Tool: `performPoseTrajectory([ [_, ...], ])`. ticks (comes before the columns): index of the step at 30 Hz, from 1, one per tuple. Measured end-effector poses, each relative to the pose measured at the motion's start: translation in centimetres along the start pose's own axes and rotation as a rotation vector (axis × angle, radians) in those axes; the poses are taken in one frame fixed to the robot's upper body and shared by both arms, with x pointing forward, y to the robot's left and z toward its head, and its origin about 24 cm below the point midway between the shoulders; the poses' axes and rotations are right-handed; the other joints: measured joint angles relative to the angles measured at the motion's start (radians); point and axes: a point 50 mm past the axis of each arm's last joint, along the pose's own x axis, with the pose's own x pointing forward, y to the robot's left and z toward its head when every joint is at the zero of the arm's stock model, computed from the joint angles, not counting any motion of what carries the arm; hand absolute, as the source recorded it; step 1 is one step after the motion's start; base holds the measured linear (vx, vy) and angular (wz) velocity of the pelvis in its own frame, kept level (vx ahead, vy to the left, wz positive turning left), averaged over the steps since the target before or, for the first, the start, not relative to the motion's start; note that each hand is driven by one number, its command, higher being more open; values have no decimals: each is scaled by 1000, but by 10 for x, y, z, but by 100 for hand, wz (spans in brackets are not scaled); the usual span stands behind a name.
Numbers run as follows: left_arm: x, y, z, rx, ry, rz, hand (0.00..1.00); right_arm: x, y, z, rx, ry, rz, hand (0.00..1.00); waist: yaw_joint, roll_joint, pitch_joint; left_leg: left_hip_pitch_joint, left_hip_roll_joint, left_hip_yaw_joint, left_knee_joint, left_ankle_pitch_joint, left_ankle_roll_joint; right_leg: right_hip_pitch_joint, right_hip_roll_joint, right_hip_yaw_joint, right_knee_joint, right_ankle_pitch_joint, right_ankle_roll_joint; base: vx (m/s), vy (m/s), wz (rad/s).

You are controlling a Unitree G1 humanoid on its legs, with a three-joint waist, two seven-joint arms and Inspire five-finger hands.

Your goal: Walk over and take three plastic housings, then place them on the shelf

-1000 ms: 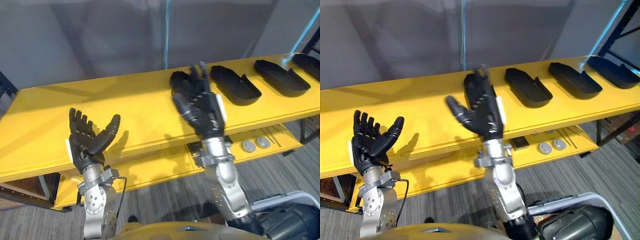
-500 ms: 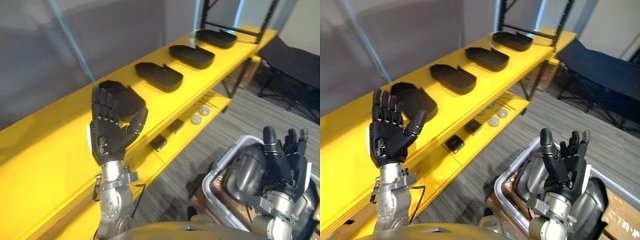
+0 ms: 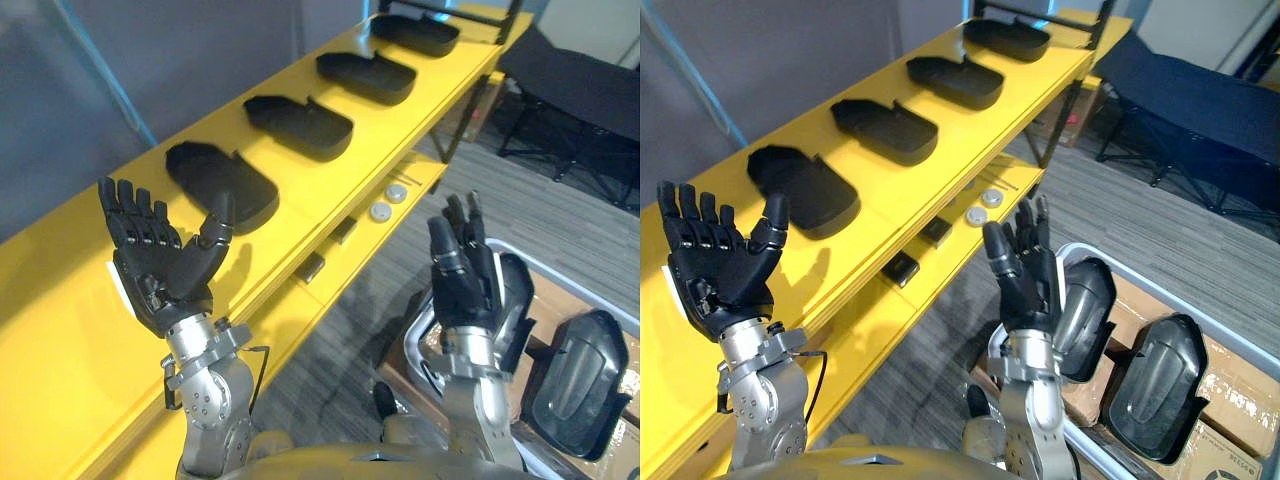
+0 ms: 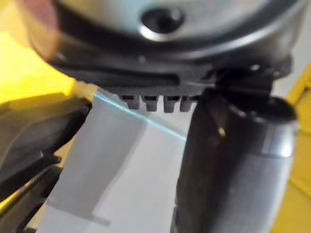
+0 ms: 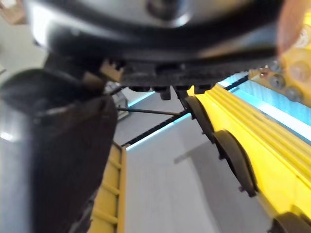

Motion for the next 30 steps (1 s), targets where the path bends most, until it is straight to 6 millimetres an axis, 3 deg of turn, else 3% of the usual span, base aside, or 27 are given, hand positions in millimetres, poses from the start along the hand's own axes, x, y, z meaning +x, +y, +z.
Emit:
performPoseTrajectory([
  [1,-1,-1,0,-5,2,1,100,-2,-2,-1,11,7,-34,100,3,-1,30,6,-10,-26,49,-20,-22,-8,-4,-8,84,-31,2,-97,103,5],
  [3,-2,-2,1,-23,1,-8,100,-10,-6,-4,18,30,-100,100,3,3,42,12,-25,-34,98,-53,-27,-16,-10,-8,142,-36,2,-116,137,-17],
  [5,-1,-8,8,-58,-27,-74,100,-26,-13,-8,32,64,-194,100,6,-14,51,28,-46,5,112,-84,-27,-16,-33,-2,122,-7,35,-182,192,-67],
  [7,-1,-9,12,-67,-40,-96,100,-36,-17,-10,34,92,-205,100,5,-27,53,28,-45,61,117,-88,-15,-10,-50,-39,44,70,38,-267,135,-100],
  [8,0,-10,16,-68,-60,-101,100,-38,-17,-11,69,106,-181,100,7,-35,50,20,-39,130,77,-52,13,-2,-54,-91,-86,212,22,-310,64,-100],
  [9,2,-10,15,-62,-65,-106,100,-38,-17,-11,84,104,-172,100,1,-34,54,20,-39,152,54,-32,16,-16,-59,-124,-61,194,2,-349,54,-104],
  [10,4,-11,13,-56,-64,-112,100,-35,-16,-10,92,97,-155,100,-5,-46,45,26,-39,178,-10,16,20,-44,-60,-200,66,104,-54,-267,21,-57],
  [11,5,-11,13,-49,-72,-108,100,-32,-15,-10,116,92,-137,100,-11,-41,44,30,-38,191,-60,58,21,-56,-71,-246,163,31,-66,-257,-2,-45],
  [12,8,-12,13,-30,-90,-106,100,-25,-11,-13,126,87,-109,100,-23,-43,44,30,-33,197,-113,106,18,-57,-102,-298,269,-39,-96,-154,-9,-26],
  [13,9,-12,14,-14,-98,-107,100,-21,-9,-15,128,89,-96,100,-23,-43,43,31,-29,204,-127,120,17,-53,-119,-317,304,-57,-111,-164,-63,-44],
  [14,11,-9,14,32,-112,-100,100,-10,-2,-27,126,113,-59,100,-19,-43,42,31,-6,232,-152,148,2,-35,-185,-370,387,-84,-144,-147,-196,-64],
  [17,16,3,8,112,-90,-83,100,-5,15,-57,120,231,-7,100,12,-50,25,21,49,267,-178,199,-49,50,-331,-421,425,-82,-153,-136,-341,-50],
  [18,15,7,6,131,-73,-78,100,-10,21,-63,93,264,11,100,15,-72,0,0,53,262,-188,219,-70,73,-363,-428,394,-9,-164,-76,-426,-18],
  [19,15,9,2,135,-48,-84,100,-13,24,-67,57,284,22,100,20,-79,-20,-31,58,247,-195,239,-86,85,-346,-435,339,2,-114,-80,-420,-10],
  [21,3,11,-22,-16,165,-89,100,-17,8,-69,-61,310,-25,100,54,-7,-61,-33,62,189,-300,288,-77,89,-263,-446,205,-6,-116,-34,-225,-41],
  [22,2,12,-26,-52,208,-96,100,-17,5,-69,-73,310,-44,100,54,-3,-63,-31,71,193,-314,313,-95,93,-254,-442,178,-13,-104,-9,-160,-60],
  [23,-3,13,-33,-83,267,-93,100,-19,-1,-69,-85,312,-80,100,51,-8,-63,-30,87,214,-309,321,-98,97,-240,-442,156,-48,-50,-46,-183,-42],
  [26,-13,18,-48,-97,361,-78,100,-25,-13,-67,-104,320,-130,100,15,-31,-55,-62,124,227,-253,322,-109,109,-211,-481,115,-138,61,-119,-290,-33],
  [27,-14,17,-50,-106,375,-78,100,-28,-15,-67,-109,326,-132,100,8,-30,-54,-74,138,225,-240,323,-110,110,-199,-499,99,-153,55,-154,-324,-22],
  [28,-19,15,-55,-115,404,-89,100,-30,-23,-65,-137,330,-134,100,-2,-5,-39,-98,174,207,-213,325,-108,110,-161,-513,83,-167,34,-161,-241,-11],
  [30,-29,9,-65,-151,481,-102,100,-37,-40,-61,-203,353,-159,100,-23,18,-13,-105,185,178,-192,365,-61,108,-146,-510,103,-179,5,-179,-175,-3],
])
